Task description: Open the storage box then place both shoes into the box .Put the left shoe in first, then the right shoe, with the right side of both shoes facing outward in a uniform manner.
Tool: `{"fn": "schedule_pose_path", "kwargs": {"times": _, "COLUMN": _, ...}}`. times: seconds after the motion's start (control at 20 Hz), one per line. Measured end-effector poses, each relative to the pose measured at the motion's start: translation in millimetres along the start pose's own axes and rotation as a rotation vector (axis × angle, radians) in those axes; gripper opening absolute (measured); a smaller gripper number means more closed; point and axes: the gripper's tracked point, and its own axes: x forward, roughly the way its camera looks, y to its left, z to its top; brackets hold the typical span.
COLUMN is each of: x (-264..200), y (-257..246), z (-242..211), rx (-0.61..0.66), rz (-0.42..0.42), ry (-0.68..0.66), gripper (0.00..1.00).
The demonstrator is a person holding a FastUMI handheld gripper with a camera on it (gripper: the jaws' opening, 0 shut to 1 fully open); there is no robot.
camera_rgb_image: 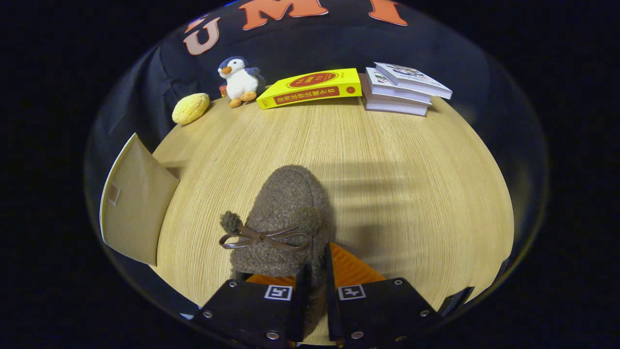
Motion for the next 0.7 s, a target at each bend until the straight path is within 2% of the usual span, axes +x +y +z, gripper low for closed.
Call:
{"fn": "schedule_pose_path", "kwargs": {"times": 0.1, "x": -6.4, "y": -2.2, "z": -0.2, "rx": 0.040, "rz": -0.017, "ry": 0.010, "gripper": 0.07}}
{"fn": "schedule_pose_path", "kwargs": {"times": 0.15, "x": -13.0, "y": 1.4, "z": -0.2, "rx": 0.063, "rz": -0.015, "ry": 0.008, "gripper": 0.06}}
{"fn": "schedule_pose_path", "kwargs": {"times": 0.4, "x": -53.4, "y": 28.0, "z": 16.4, "rx": 0.111, "rz": -0.023, "ry": -0.018, "gripper": 0.05}}
{"fn": "schedule_pose_path", "kwargs": {"times": 0.7, "x": -104.0, "y": 98.1, "z": 50.5, "rx": 0.131, "rz": -0.006, "ry": -0.030, "gripper": 0.05}}
